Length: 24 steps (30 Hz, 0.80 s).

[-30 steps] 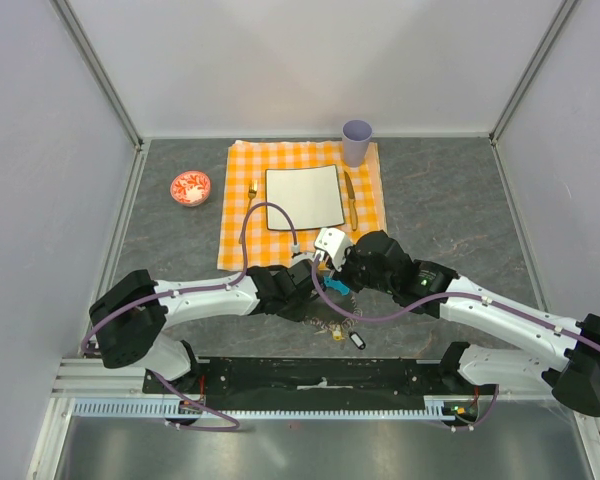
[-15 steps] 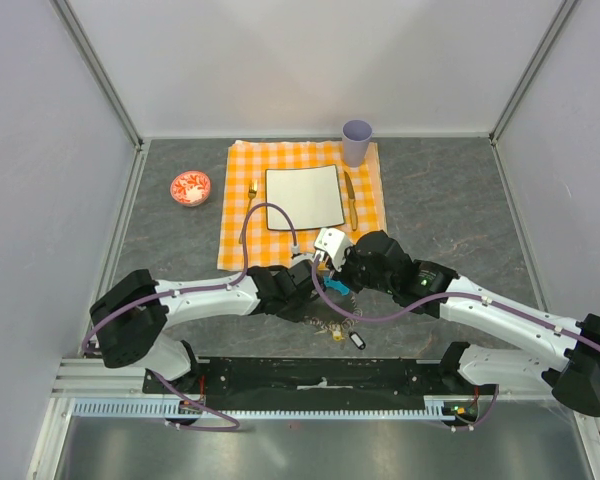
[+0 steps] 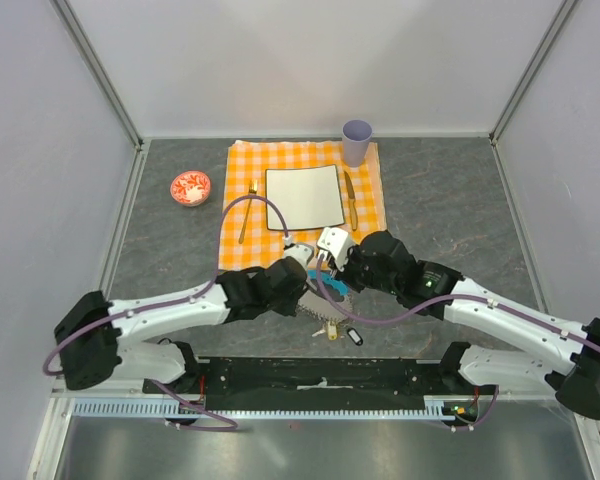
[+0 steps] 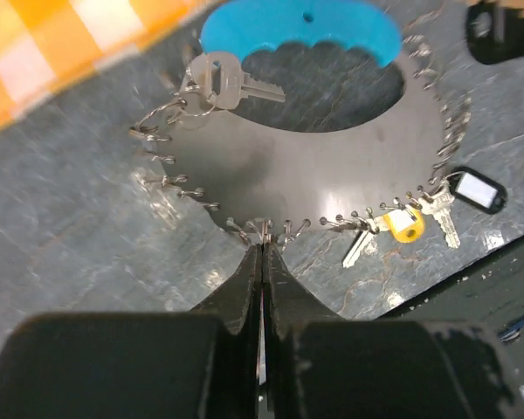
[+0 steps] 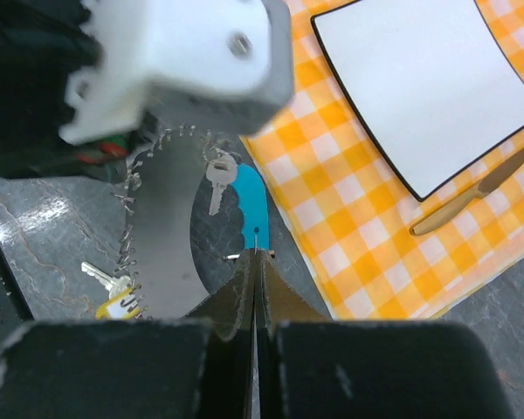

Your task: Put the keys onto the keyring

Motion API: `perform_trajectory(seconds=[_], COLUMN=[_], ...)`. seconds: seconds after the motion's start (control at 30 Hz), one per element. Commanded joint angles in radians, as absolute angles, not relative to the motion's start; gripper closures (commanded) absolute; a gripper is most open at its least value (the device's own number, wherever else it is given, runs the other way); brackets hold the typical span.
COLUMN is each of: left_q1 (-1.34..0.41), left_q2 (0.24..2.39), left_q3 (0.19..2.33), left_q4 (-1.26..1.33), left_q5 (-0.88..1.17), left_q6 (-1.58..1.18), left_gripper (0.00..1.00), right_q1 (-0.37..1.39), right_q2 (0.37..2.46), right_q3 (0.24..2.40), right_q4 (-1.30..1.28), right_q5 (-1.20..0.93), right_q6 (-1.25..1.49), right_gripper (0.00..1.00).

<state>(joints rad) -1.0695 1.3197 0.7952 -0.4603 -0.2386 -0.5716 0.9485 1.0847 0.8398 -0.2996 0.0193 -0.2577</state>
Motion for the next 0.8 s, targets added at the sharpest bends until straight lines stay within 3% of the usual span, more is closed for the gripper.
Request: perform_trajectory(seconds=[0.0,0.1,0.27,0.47,0.6,0.77], left_q1=[-1.075,-1.074,-1.051,-0.983,-0.927,-0.919], left_q2=[1.132,0.997,0.816,0.842,0.893,0.922], left_q3=[0.684,0.54,0.255,0.094,0.077,0.107], left_q4=[-0.191,-0.007,0.509,0.854,0.883,0.794], left_q5=[-0.308,-0.281,-0.184,0.023,0.162,0.178], left_q6=[-0.324,-0.207,-0.005,0.09,0.054,-0.027], left_gripper=[0.98,0.98,0.98,0.98,0.98,0.98], right_q1=[0.946,0.946,0.946,0.946,0.946,0.946], right_q2=[1.023,0.996,0.983,1.041,1.078,1.115], right_q3=[0.83,0.825,0.815,0.819,0.827,0.838], right_q4=[-0.253,-0.252,-0.252,-0.264,-0.272,-0.285], right_q5=[-0.035,-0.092,-0.233,-0.33,-0.333,-0.321], right_q6=[-0.265,-0.282,-0.321,-0.354,-0.364,-0.368], right_gripper=[1.0,1.0,1.0,1.0,1.0,1.0])
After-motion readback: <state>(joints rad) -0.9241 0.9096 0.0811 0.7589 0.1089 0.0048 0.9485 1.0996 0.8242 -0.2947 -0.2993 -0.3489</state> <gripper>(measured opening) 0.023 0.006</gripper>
